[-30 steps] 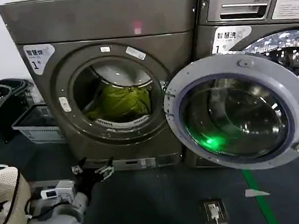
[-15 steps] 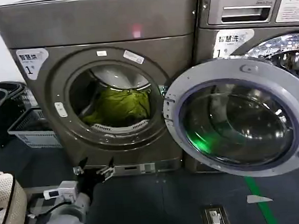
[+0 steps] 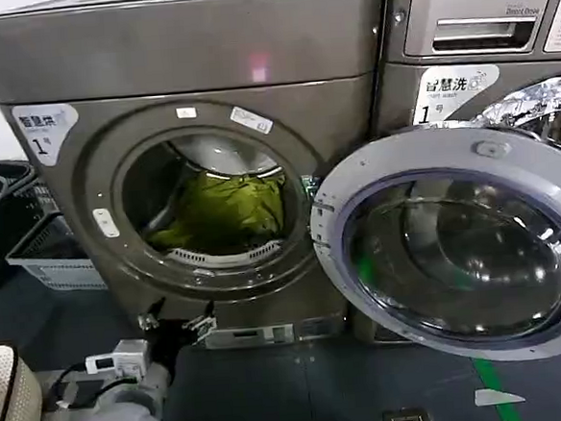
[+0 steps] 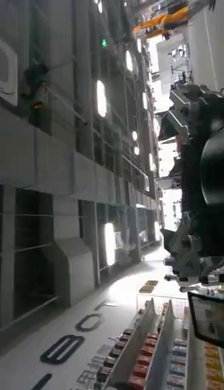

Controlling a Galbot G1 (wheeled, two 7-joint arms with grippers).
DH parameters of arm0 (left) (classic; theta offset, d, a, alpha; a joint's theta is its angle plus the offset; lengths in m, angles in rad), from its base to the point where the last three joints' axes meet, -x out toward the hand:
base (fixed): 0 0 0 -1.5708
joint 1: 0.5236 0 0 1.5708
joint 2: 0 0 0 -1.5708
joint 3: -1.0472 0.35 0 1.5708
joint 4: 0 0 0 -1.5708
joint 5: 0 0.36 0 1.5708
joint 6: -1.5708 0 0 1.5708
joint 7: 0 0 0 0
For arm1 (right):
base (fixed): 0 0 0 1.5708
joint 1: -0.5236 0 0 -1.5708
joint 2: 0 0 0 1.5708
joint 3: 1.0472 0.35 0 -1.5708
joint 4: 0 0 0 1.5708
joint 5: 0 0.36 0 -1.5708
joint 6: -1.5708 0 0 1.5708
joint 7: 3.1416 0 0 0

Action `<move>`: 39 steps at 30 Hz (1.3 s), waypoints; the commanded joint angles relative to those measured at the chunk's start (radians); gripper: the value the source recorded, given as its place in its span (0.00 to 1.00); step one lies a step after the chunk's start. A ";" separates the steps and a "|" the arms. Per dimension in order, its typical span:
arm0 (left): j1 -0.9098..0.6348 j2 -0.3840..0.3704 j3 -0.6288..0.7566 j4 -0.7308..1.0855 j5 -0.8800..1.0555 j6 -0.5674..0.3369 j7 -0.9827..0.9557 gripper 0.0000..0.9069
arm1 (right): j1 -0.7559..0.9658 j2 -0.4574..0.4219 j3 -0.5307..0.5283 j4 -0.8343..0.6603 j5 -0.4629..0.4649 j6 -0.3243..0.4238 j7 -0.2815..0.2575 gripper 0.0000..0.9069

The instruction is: Grasp the clothes from the dryer.

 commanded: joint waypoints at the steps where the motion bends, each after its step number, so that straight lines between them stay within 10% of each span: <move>1: 0.001 0.000 -0.001 0.004 0.005 0.049 0.012 1.00 | -0.003 -0.001 0.001 -0.004 -0.001 0.001 0.000 1.00; 39: -0.010 0.002 0.004 0.023 0.033 0.049 0.022 1.00 | 0.009 0.001 -0.015 -0.020 -0.021 0.008 -0.002 1.00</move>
